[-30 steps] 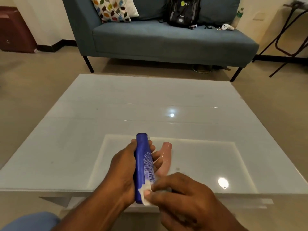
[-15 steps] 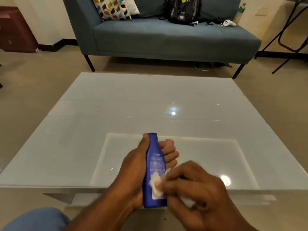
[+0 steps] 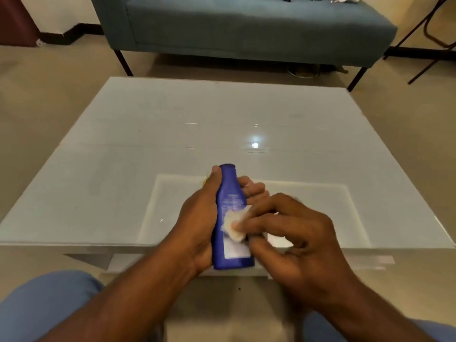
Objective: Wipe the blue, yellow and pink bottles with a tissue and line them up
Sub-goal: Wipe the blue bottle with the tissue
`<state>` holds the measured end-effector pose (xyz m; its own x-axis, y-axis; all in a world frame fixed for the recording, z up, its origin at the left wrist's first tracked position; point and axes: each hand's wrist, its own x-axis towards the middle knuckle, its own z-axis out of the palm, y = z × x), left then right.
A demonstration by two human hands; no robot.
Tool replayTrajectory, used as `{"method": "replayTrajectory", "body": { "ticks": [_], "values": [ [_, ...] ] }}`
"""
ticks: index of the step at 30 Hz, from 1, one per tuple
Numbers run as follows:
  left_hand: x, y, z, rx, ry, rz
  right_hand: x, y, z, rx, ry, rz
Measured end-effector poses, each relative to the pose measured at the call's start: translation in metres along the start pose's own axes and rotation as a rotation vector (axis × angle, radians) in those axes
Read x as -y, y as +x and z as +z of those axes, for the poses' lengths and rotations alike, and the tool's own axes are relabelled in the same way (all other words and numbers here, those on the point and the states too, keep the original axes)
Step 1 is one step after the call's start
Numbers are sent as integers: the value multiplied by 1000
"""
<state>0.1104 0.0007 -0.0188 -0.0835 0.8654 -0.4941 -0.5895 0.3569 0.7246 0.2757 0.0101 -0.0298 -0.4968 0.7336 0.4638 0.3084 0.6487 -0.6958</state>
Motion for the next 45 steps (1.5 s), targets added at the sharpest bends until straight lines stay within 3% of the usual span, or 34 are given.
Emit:
{"method": "replayTrajectory", "body": {
  "ticks": [2, 4, 7, 10, 14, 20, 23, 27, 35, 38, 45],
  "values": [
    [-4, 4, -5, 4, -62, -4, 7, -4, -1, 124, 41, -6],
    [-4, 5, -8, 11, -89, -12, 8, -3, -3, 90, 83, 39],
    [1, 5, -8, 53, -97, -5, 6, 2, -6, -42, 255, 366],
    [3, 8, -8, 75, -117, 35, 8, 4, -8, 91, 399, 637],
    [4, 12, -8, 82, 6, 89, 10, 3, 2, 223, 500, 734],
    [2, 11, -11, -41, 380, 289, 7, 4, -8, 175, 504, 719],
    [2, 8, -11, -3, 427, 255, 5, 6, -15, 59, 534, 684],
    [12, 3, -6, 79, 494, 203, -5, 11, -17, -117, 292, 508],
    [9, 3, -4, -1, 406, 178, -16, 5, -10, -13, 122, 339],
    [7, 3, -8, -17, 405, 157, -16, 7, -14, -48, 83, 269],
    [7, 2, -4, 37, 382, 137, -14, 12, -17, -175, 344, 460]
  ]
}}
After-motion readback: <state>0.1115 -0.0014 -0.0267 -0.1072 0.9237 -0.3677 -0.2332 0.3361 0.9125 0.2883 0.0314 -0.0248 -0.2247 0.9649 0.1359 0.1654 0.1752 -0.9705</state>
